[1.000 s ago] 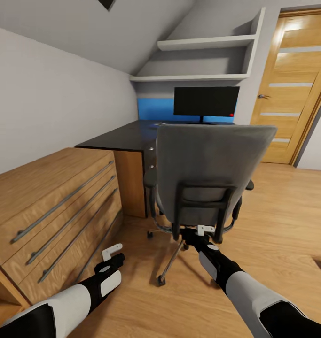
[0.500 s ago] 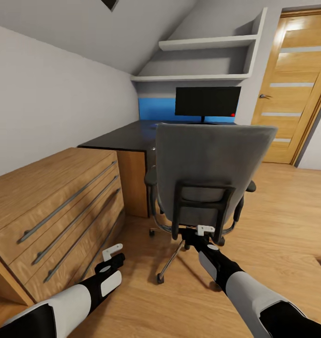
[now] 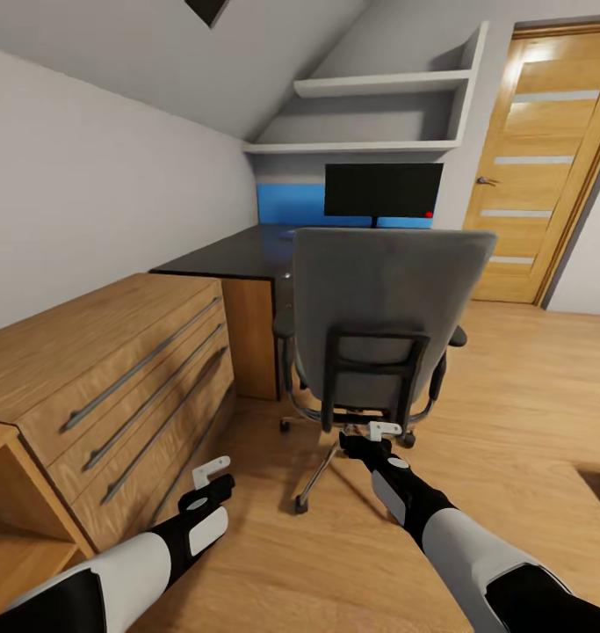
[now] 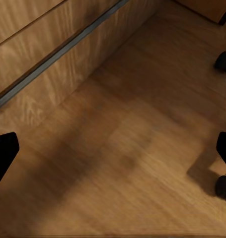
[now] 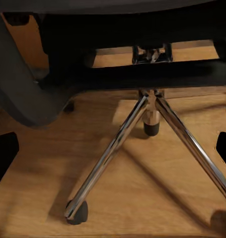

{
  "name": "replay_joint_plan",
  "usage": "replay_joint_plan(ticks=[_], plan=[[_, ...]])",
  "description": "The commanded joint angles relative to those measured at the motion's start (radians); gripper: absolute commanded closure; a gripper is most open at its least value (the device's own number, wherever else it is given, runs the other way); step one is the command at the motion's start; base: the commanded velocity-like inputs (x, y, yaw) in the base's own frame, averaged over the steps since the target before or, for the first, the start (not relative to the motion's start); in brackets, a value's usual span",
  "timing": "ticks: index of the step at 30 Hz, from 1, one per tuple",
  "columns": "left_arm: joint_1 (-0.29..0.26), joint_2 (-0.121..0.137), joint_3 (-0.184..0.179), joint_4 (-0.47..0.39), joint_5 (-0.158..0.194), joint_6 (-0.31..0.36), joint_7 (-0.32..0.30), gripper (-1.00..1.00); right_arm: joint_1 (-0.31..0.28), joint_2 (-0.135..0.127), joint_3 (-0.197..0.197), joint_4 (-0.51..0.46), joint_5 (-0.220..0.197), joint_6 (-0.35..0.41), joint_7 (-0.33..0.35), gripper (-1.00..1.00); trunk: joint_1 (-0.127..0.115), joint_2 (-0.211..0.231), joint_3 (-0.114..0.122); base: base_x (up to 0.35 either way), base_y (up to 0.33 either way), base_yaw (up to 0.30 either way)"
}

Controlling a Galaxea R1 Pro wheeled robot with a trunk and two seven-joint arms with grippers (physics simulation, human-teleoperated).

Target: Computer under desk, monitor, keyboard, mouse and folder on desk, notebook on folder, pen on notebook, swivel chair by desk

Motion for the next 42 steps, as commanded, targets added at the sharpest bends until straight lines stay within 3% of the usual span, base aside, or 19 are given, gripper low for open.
replay_joint_plan(ticks=[1, 12, 23, 42], plan=[[-0.001, 0.0, -0.009, -0.001, 0.01, -0.005, 0.005, -1.0, -0.001, -0.001, 0.008, 0.001, -0.009, -0.004, -0.006, -1.0, 0.0, 0.0, 0.0, -0.037, 0.013, -0.202], [-0.001, 0.0, -0.009, -0.001, 0.01, -0.005, 0.005, -1.0, -0.001, -0.001, 0.008, 0.0, -0.009, -0.004, -0.006, -1.0, 0.0, 0.0, 0.006, -0.006, 0.002, -0.258], [-0.001, -0.024, -0.01, -0.001, 0.01, -0.005, 0.004, -1.0, -0.001, -0.001, 0.008, 0.001, -0.01, -0.004, -0.006, -1.0, 0.0, 0.0, 0.008, 0.0, 0.0, -0.216], [-0.001, -0.029, -0.01, -0.001, 0.008, -0.005, 0.002, -1.0, -0.001, 0.001, 0.009, 0.0, -0.013, -0.018, -0.003, -1.0, 0.0, 0.0, 0.008, 0.0, 0.0, -0.013]])
